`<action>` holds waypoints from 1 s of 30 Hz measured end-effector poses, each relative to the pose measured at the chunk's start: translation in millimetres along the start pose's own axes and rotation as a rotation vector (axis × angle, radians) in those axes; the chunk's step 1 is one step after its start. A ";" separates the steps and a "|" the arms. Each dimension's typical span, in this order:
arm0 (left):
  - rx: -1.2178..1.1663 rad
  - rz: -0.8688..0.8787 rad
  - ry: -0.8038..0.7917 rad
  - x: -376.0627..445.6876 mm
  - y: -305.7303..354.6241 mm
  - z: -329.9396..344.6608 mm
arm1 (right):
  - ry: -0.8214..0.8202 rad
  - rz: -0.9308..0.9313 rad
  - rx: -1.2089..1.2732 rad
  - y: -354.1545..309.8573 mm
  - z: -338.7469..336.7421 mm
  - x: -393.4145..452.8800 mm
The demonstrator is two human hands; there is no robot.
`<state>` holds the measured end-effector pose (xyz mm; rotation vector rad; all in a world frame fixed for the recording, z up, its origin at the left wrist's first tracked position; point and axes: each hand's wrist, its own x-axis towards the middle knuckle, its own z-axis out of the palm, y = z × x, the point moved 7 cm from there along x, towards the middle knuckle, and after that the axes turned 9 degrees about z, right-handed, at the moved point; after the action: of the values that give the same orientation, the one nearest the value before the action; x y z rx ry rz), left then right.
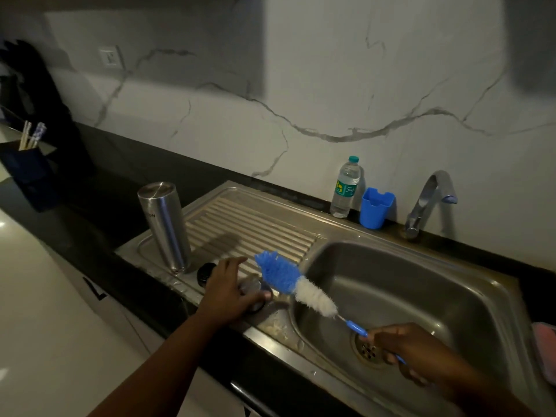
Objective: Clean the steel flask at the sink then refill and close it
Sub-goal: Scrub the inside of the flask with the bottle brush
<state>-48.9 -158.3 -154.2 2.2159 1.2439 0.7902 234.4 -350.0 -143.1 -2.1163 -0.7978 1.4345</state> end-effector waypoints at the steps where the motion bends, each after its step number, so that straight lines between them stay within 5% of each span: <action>1: 0.071 -0.016 0.133 -0.7 -3.3 -11.1 | 0.006 0.000 0.011 -0.2 -0.9 -0.9; 4: 0.204 -0.160 0.374 -4.7 -21.8 -37.3 | 0.032 0.001 0.031 0.7 -4.4 -3.7; 8: 0.349 -0.414 0.275 -7.5 -54.7 -39.0 | 0.075 0.004 0.075 4.7 -8.0 -5.5; 13: 0.355 -0.412 0.169 0.6 -62.5 -34.4 | 0.108 0.044 0.099 12.0 -14.5 -8.0; 18: -0.170 -0.189 0.337 37.4 -18.1 -37.6 | 0.189 0.064 0.189 18.8 -29.7 -23.5; 22: -0.652 -0.246 0.191 75.9 24.4 0.6 | 0.307 -0.054 0.208 17.9 -41.2 -44.4; 30: -1.154 -0.274 -0.056 114.0 98.7 90.0 | 0.497 -0.203 -0.022 27.2 -54.9 -80.7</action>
<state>119.5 -116.9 -126.7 1.0978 0.7112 0.9713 268.0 -427.8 -87.7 -2.1973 -0.7979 0.7496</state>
